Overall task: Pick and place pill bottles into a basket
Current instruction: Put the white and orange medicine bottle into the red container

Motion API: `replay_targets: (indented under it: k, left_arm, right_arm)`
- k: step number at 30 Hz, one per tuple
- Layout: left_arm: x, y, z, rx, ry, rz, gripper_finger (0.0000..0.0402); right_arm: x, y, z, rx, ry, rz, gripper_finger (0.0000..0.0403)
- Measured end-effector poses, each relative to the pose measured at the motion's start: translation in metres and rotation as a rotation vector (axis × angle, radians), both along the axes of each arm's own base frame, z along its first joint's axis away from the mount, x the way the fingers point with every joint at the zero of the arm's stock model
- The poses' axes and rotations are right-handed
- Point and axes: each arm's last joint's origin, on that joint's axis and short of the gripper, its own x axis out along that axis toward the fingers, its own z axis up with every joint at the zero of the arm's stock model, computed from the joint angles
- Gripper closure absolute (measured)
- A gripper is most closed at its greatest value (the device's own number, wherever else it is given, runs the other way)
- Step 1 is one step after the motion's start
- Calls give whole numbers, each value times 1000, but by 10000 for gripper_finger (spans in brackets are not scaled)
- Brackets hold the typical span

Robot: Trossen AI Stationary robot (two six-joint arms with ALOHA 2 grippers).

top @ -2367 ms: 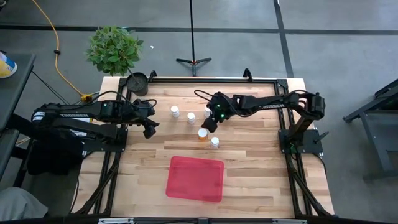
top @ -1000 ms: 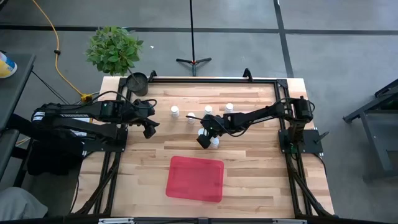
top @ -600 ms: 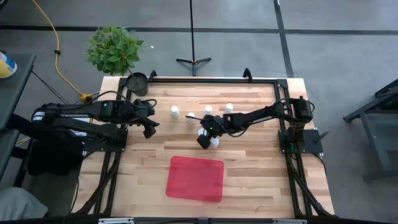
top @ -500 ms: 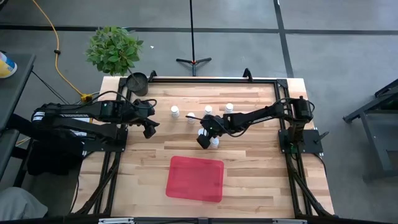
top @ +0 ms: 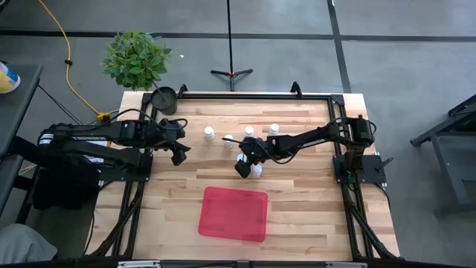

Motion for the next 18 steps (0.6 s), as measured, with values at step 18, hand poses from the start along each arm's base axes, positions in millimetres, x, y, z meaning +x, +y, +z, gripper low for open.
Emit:
replay_targets:
  k: [18]
  left_arm:
    - [0, 0, 0, 0, 0, 0, 85]
  right_arm:
    - [0, 0, 0, -2, 0, 1, 147]
